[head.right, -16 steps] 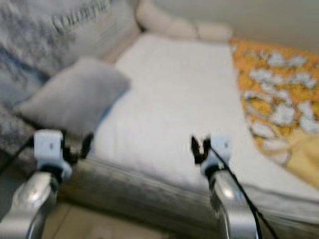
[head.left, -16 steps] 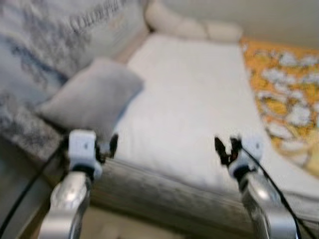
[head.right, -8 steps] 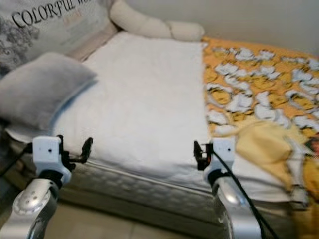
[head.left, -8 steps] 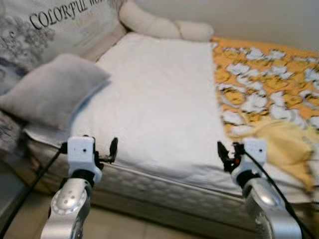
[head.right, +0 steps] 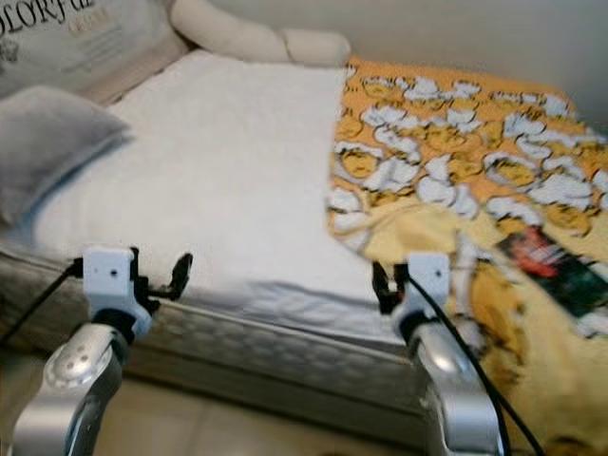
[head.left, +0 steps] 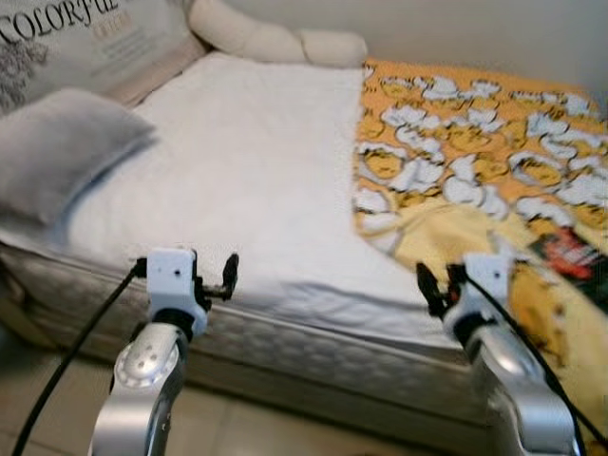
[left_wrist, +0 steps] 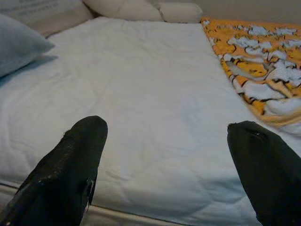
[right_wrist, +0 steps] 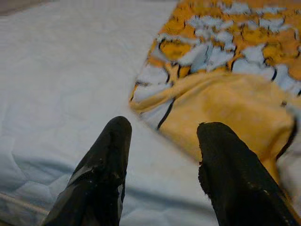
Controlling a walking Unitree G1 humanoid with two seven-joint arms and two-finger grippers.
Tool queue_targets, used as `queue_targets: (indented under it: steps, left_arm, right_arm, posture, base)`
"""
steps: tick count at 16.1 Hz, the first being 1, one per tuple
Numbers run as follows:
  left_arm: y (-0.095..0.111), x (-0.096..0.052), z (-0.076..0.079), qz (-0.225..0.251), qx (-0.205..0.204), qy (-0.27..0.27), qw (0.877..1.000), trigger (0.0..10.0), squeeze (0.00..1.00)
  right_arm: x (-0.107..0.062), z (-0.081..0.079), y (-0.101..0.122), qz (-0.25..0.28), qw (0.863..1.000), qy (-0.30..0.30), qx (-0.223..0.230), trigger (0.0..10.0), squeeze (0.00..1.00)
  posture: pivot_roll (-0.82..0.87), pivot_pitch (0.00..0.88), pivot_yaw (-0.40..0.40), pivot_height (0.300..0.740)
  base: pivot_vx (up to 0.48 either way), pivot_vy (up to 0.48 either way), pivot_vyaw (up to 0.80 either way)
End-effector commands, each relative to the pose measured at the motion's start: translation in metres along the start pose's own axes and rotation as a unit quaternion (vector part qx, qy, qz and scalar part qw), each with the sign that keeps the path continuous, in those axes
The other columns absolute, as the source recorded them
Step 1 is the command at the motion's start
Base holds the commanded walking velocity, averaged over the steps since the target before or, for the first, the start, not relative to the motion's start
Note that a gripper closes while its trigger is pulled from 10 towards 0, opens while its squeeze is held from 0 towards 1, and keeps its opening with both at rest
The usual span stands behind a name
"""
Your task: Clean up the room
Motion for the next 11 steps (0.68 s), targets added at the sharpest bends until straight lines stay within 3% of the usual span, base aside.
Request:
queue_targets:
  steps: [1,6,11]
  left_arm:
    - [0.003,0.004,0.002,0.009,-0.009,0.003,1.0,10.0,0.58]
    - [0.0,0.004,0.008,0.008,-0.004,-0.002,1.0,10.0,0.57]
    - [-0.002,0.007,0.001,0.005,0.01,-0.001,1.0,10.0,0.57]
  right_arm:
    - [-0.001,0.008,-0.004,-0.007,1.0,-0.012,0.001,10.0,0.0]
    - [-0.003,0.009,-0.011,-0.013,1.0,-0.014,0.01,10.0,0.0]
    - [-0.004,0.002,-0.025,-0.023,0.999,-0.019,0.022,10.0,0.0]
  posture:
    - [-0.02,0.0,-0.014,0.74]
    - [-0.01,0.0,-0.019,0.74]
    - [0.0,0.0,0.006,0.74]
  base:
    - [0.0,-0.48,0.0]
    - [0.0,-0.48,0.0]
    - [0.0,-0.47,0.0]
Point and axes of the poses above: a point about 5 cm out from each wrist's last joint towards the gripper, its own x axis pointing out of the wrist towards the gripper, its own y axis along the axis of the wrist's last joint, z = x × y, the point moved 4 cm from there along x, pointing out of the wrist towards the gripper, and after that the axes turned 1 degree about x, right-handed, at the moved point
